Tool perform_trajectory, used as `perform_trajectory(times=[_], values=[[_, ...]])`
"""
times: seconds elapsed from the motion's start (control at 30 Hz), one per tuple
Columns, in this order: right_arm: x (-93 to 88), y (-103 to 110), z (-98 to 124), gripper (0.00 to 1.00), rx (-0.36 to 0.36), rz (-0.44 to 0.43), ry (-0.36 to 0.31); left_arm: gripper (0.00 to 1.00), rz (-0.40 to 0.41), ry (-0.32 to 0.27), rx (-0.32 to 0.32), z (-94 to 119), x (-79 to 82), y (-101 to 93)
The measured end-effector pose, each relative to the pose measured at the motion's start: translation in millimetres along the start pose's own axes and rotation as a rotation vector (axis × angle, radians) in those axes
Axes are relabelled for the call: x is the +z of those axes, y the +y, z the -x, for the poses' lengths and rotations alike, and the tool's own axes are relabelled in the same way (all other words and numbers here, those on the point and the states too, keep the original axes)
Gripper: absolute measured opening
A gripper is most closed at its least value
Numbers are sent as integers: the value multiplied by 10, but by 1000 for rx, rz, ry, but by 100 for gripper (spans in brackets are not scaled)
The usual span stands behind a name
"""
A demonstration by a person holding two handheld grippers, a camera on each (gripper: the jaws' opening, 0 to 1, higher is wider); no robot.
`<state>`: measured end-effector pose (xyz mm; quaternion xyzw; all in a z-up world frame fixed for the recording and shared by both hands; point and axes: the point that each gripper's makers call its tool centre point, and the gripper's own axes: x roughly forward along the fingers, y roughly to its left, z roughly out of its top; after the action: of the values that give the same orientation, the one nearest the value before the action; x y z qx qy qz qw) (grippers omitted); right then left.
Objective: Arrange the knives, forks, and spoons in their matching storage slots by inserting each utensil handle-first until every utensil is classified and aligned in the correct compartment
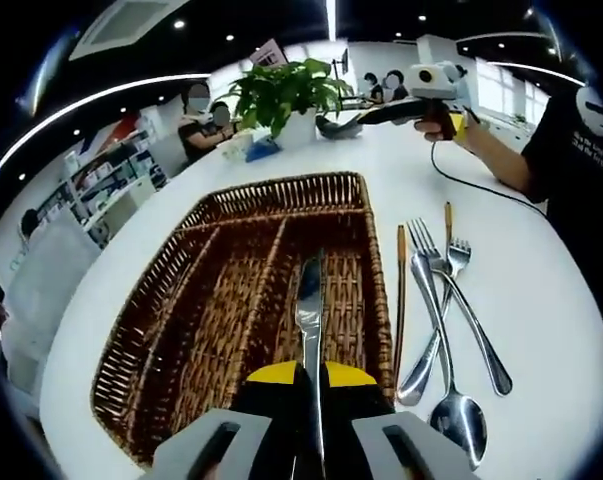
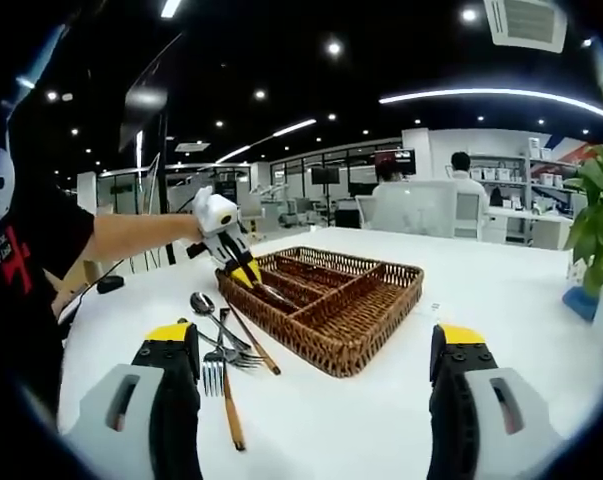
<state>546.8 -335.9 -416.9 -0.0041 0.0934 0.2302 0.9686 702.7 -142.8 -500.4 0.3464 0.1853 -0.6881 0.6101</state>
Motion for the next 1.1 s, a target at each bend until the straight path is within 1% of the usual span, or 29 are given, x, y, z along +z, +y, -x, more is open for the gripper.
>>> perform_trajectory(times=[0.1,0.17,0.2,0.23,0.3,0.37,0.43,0.47,0.5,0.53,0.57,0.6,0.63,0.77,0.8,0.83,0.9,0.97,1.03,1.07,1.1], values=[[-24,3,-27,98,4,-4,6,6,4,3,-25,-48,-9,-29],[-64,13,-41,98,4,4,24,6,4,12,-47,-82,-40,-75],[-63,15,-38,98,4,11,26,6,1,10,-42,-95,-51,-66],[-55,12,-32,98,3,12,24,6,9,12,-47,-114,-83,-61],[-38,-10,-23,98,3,3,14,6,17,5,-54,-135,-96,-56],[-38,-21,-21,98,6,-6,10,6,29,-7,-69,-123,-71,-61],[-55,-30,-29,98,2,-6,17,6,28,10,-78,-134,-81,-76],[-61,-27,-31,98,3,-2,21,6,34,19,-91,-141,-89,-82],[-60,-15,-34,98,6,2,23,7,57,35,-117,-147,-108,-109],[-55,-4,-35,98,8,5,22,7,80,38,-137,-154,-115,-128],[-48,7,-35,98,11,7,21,7,82,29,-150,-167,-103,-119],[-45,14,-35,98,12,8,20,7,105,30,-158,-169,-111,-121],[-43,10,-32,98,11,9,20,7,97,21,-159,-161,-111,-120],[-41,-17,-20,98,5,3,16,7,87,21,-159,-157,-103,-152],[-44,-22,-20,98,6,2,17,8,66,22,-173,-156,-103,-168],[-46,-20,-22,98,7,2,18,9,44,11,-156,-165,-90,-145],[-57,-14,-33,98,8,6,23,16,22,3,-125,-163,-75,-78],[-66,-4,-40,98,11,8,27,18,40,-3,-124,-154,-81,-52],[-60,5,-37,98,11,6,24,20,34,-4,-113,-134,-99,-25],[-57,5,-36,98,11,5,23,22,40,-11,-98,-99,-91,13],[-56,2,-36,98,11,3,21,23,48,-32,-86,-67,-57,27]])
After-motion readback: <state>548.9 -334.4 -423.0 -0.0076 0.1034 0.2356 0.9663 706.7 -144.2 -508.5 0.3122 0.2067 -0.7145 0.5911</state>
